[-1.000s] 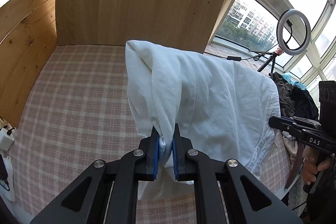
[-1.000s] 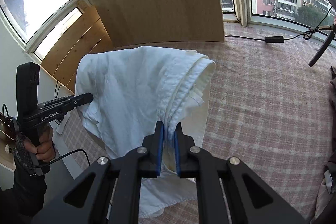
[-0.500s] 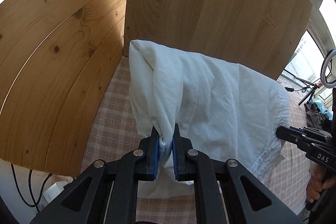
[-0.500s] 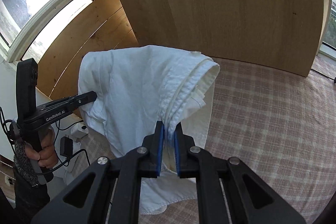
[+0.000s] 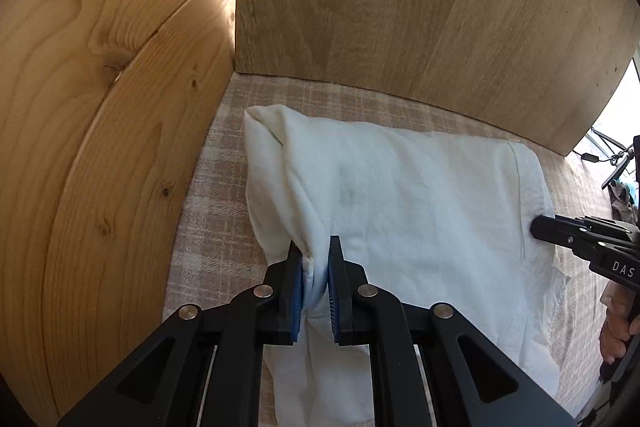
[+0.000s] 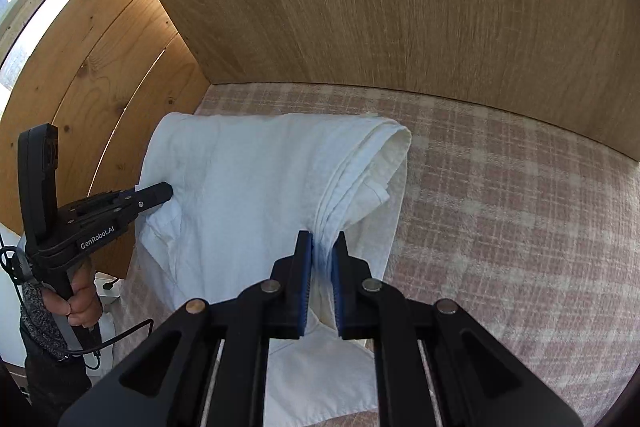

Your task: Fold clothes

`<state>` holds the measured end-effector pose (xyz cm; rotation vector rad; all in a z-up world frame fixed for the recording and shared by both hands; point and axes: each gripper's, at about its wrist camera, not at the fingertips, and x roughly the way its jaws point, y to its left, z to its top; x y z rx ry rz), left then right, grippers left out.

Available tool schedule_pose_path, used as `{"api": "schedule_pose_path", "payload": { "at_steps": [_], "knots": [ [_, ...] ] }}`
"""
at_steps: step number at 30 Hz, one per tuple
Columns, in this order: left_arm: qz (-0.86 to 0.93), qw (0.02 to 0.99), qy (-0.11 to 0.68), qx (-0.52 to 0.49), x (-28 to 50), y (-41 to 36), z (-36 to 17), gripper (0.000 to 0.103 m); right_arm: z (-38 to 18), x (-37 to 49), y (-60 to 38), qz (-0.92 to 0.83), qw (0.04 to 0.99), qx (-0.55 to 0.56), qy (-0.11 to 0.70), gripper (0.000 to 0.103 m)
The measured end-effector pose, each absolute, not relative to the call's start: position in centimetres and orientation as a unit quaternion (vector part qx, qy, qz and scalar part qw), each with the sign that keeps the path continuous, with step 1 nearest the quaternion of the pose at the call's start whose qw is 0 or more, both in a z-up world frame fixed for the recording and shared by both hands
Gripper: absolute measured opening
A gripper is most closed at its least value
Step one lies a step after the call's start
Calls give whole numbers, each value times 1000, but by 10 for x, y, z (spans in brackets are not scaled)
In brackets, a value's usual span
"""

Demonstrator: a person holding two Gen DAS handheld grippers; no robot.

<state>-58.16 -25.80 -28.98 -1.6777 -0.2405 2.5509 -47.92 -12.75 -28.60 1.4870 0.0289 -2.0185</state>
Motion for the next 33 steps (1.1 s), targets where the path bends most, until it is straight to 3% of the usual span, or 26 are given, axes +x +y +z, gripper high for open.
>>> {"api": "schedule_pose_path", "payload": {
  "at_steps": [14, 18, 21, 28, 33],
  "knots": [
    [839, 48, -54, -539, -606, -257, -290, 10, -283, -481, -123, -761, 315, 567, -6, 9],
    [833, 38, -48, -551, -610, -256, -307, 18, -302, -484, -120, -764, 286, 578, 22, 10],
    [837, 21, -59, -543, -606, -265, -294, 25, -310, -484, -122, -759, 291, 580, 54, 16],
    [878, 38, -33, -477, -567, -252, -237, 20, -258, -463, -94, -797, 289, 528, 49, 18],
    [860, 51, 9, -508, -567, -225, -273, 22, -268, -438, -132, -777, 339, 523, 88, 18]
  ]
}}
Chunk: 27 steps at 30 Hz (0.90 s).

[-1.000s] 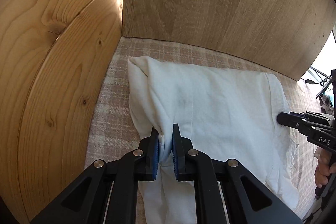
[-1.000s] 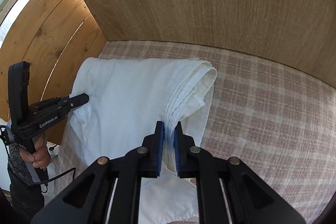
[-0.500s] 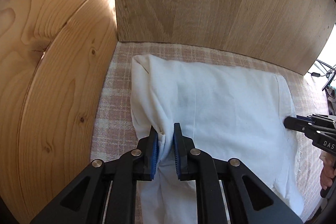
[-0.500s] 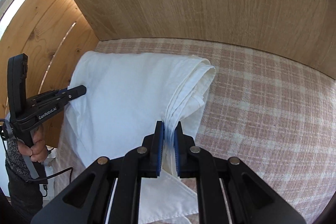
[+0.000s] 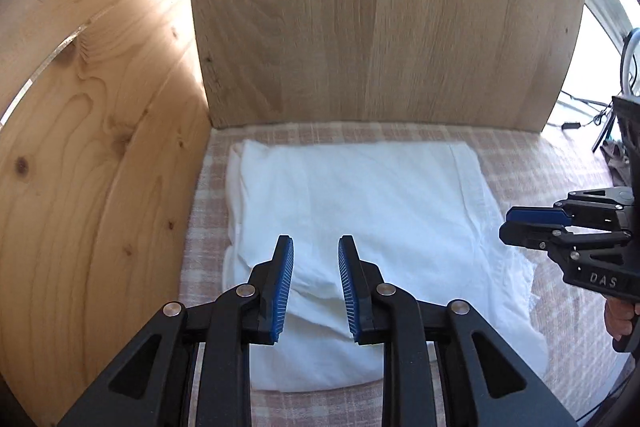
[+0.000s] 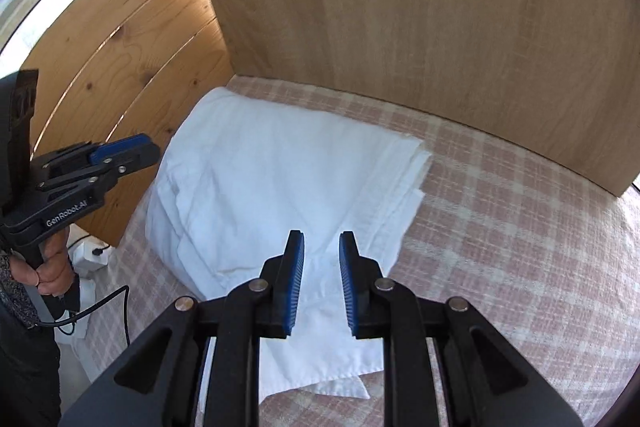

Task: Fold clothes
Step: 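Lower the folded shirt onto the blanket and open both grippers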

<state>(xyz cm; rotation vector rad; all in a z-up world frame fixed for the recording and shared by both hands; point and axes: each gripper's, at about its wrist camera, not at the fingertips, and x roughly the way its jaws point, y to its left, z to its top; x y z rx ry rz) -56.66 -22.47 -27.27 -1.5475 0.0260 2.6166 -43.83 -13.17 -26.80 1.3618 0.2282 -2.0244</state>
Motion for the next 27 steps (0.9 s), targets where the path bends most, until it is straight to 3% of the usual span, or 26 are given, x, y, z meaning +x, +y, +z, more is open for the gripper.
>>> {"api": "schedule_pose_path", "payload": {
  "at_steps": [5, 10, 13, 20, 27],
  "knots": [
    [839, 26, -10, -543, -560, -242, -309, 25, -308, -416, -142, -760, 339, 535, 142, 18],
    [856, 10, -24, -517, -560, -252, -279, 20, -290, -405, -125, -769, 338, 528, 125, 21],
    [875, 13, -32, -483, -580, -250, -260, 20, -279, -395, -127, -764, 363, 524, 103, 28],
    [864, -30, 24, -502, -639, -244, -297, 26, -301, -367, -138, -740, 373, 538, 155, 30],
    [883, -27, -3, -469, -607, -254, -263, 25, -261, -387, -105, -756, 375, 530, 82, 30]
  ]
}}
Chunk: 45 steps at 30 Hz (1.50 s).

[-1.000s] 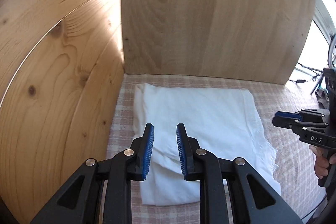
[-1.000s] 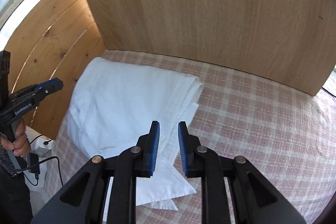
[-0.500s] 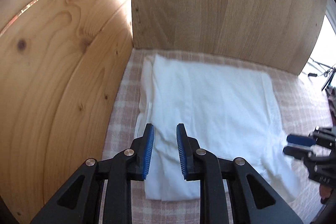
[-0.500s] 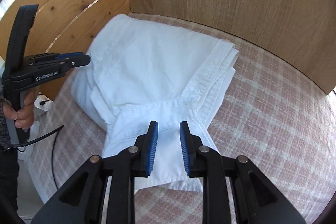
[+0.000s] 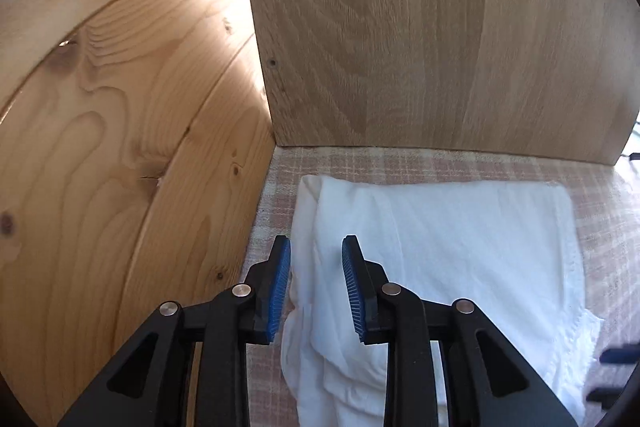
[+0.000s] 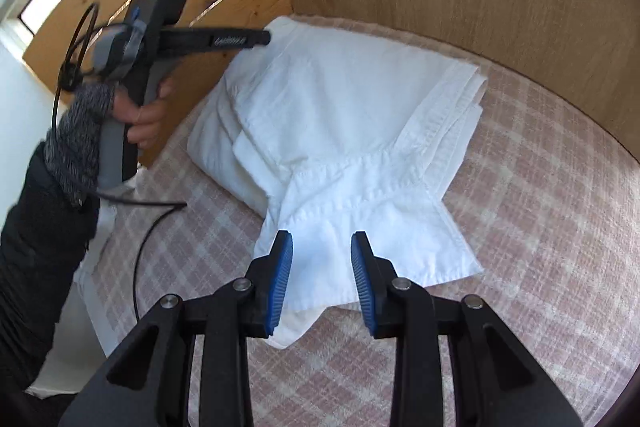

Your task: Fold clothes

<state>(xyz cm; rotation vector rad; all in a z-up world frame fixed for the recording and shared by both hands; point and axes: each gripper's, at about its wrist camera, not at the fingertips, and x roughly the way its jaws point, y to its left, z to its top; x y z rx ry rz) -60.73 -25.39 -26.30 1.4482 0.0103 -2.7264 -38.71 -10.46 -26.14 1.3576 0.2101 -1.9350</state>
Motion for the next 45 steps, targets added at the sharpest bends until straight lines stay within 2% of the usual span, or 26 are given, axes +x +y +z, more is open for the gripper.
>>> {"api": "schedule_pose_path", "payload": {
  "at_steps": [3, 5, 11, 14, 16, 17, 18, 22, 27, 36, 43, 45],
  "knots": [
    [-882, -29, 44, 469, -573, -247, -250, 25, -255, -410, -103, -764, 356, 533, 70, 34],
    [-877, -60, 45, 475, -554, -235, -253, 26, -258, -414, -109, -760, 359, 537, 72, 34],
    [-840, -42, 16, 541, -526, -216, -288, 26, -290, -383, -129, -727, 345, 576, 141, 34],
    [-835, -17, 51, 547, -499, -226, -278, 27, -292, -361, -114, -716, 328, 601, 139, 34],
    [-840, -12, 66, 539, -475, -226, -265, 36, -277, -347, -94, -728, 315, 598, 115, 34],
    [-843, -10, 73, 533, -462, -226, -258, 45, -269, -340, -86, -738, 304, 593, 106, 34],
    [-847, -8, 76, 526, -450, -224, -251, 48, -262, -333, -79, -750, 291, 586, 101, 35],
    [-861, -1, 78, 502, -406, -214, -221, 51, -234, -305, -62, -791, 249, 551, 94, 39],
    [-873, -1, 73, 481, -365, -197, -193, 64, -200, -273, -55, -826, 224, 506, 106, 41],
    [-874, 18, 28, 484, -302, -165, -181, 67, -171, -219, -28, -842, 216, 485, 92, 43],
    [-895, 38, 36, 444, -254, -139, -139, 71, -138, -175, 0, -862, 225, 448, 78, 44],
    [-898, 44, 42, 435, -243, -131, -132, 75, -131, -164, 8, -867, 227, 436, 84, 46]
  ]
}}
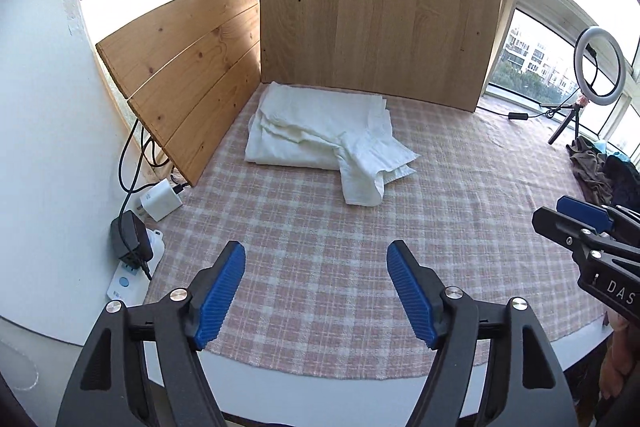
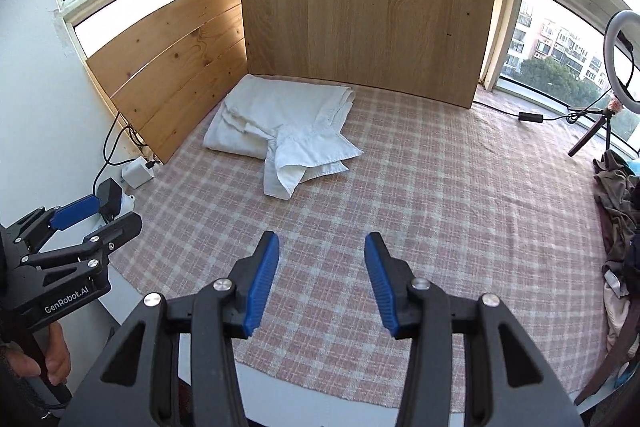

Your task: Fold clothes

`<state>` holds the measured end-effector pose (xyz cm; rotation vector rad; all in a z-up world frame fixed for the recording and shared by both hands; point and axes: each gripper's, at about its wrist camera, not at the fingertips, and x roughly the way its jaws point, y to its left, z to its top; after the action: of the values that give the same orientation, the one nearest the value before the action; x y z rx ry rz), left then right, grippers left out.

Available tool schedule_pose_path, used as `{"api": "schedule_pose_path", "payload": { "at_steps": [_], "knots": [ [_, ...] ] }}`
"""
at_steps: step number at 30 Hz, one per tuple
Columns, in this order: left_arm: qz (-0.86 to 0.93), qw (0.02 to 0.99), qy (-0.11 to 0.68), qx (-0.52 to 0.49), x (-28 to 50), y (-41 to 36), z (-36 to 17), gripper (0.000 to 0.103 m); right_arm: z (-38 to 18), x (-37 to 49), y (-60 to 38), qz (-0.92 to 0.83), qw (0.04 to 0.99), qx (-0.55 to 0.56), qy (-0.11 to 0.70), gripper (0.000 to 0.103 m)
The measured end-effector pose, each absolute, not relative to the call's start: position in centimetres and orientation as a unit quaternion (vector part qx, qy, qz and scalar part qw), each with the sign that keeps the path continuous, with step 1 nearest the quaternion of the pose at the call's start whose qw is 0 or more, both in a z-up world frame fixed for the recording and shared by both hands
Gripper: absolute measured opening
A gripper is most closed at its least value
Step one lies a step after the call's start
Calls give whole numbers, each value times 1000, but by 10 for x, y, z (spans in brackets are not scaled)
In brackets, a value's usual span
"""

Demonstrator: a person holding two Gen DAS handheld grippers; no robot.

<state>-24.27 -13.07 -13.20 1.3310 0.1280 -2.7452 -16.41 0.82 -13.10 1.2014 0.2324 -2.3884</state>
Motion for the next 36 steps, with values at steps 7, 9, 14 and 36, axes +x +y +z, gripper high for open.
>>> {"api": "schedule_pose_path", "payload": {
  "at_steps": [7, 9, 14, 36],
  "knots": [
    [-900, 67, 44, 429, -204, -91, -121, 75, -119, -132, 54, -873, 235, 418, 86, 50],
    [-900, 67, 49, 429, -191, -79, -120, 75, -120, -123, 66, -874, 236, 415, 93, 50],
    [-899, 74, 54, 429, -162, -53, -118, 75, -124, -103, 93, -871, 246, 414, 95, 50],
    [-911, 80, 42, 403, -115, -3, -93, 75, -114, -69, 149, -880, 264, 384, 94, 50]
  ]
}}
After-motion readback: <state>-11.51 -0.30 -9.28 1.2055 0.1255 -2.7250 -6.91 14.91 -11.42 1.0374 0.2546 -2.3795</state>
